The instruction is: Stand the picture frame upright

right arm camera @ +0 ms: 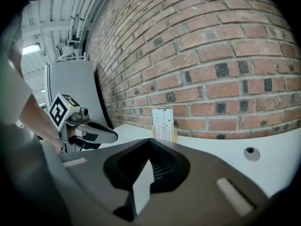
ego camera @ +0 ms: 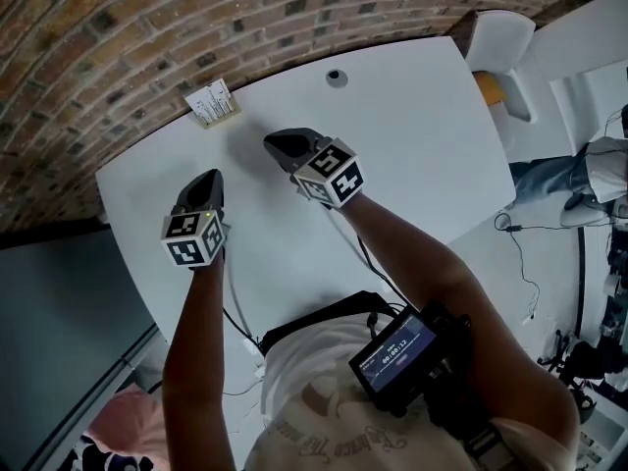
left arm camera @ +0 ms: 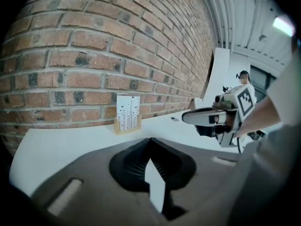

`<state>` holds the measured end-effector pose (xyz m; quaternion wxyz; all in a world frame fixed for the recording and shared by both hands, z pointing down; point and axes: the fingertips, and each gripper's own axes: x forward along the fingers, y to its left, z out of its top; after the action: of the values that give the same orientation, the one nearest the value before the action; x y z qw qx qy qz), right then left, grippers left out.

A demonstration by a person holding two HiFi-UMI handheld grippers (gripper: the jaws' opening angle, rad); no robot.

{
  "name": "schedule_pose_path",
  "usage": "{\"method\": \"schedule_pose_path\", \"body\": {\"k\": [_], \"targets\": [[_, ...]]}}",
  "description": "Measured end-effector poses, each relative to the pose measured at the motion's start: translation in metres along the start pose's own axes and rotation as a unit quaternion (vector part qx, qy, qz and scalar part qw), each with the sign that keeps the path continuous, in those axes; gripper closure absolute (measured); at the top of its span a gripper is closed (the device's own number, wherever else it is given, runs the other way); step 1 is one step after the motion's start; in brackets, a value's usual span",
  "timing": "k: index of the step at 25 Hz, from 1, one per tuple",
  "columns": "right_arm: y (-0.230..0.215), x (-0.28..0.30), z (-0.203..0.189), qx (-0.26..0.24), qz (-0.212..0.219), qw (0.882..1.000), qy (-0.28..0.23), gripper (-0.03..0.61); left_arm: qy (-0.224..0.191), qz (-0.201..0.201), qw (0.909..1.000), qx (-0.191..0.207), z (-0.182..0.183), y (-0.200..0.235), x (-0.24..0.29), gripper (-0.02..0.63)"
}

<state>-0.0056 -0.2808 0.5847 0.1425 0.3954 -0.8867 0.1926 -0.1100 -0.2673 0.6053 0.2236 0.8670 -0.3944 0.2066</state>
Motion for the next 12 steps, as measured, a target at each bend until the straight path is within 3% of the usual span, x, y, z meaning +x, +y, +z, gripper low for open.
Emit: {"method": "schedule_pose_path", "body": {"k": [3, 12], "targets": [[0.017, -0.028, -0.005, 0.002, 0.003, 1.0, -0.008, 0.572, -0.005, -0.002, 1.0, -0.002, -0.014, -0.026, -0.023, 0.611], [0.069, -0.11, -0.026, 0.013, 0.016, 0.999, -0.034, 0.572, -0.053, 0.002, 0.9963, -0.068, -0.036, -0.094, -0.106, 0.612]]}}
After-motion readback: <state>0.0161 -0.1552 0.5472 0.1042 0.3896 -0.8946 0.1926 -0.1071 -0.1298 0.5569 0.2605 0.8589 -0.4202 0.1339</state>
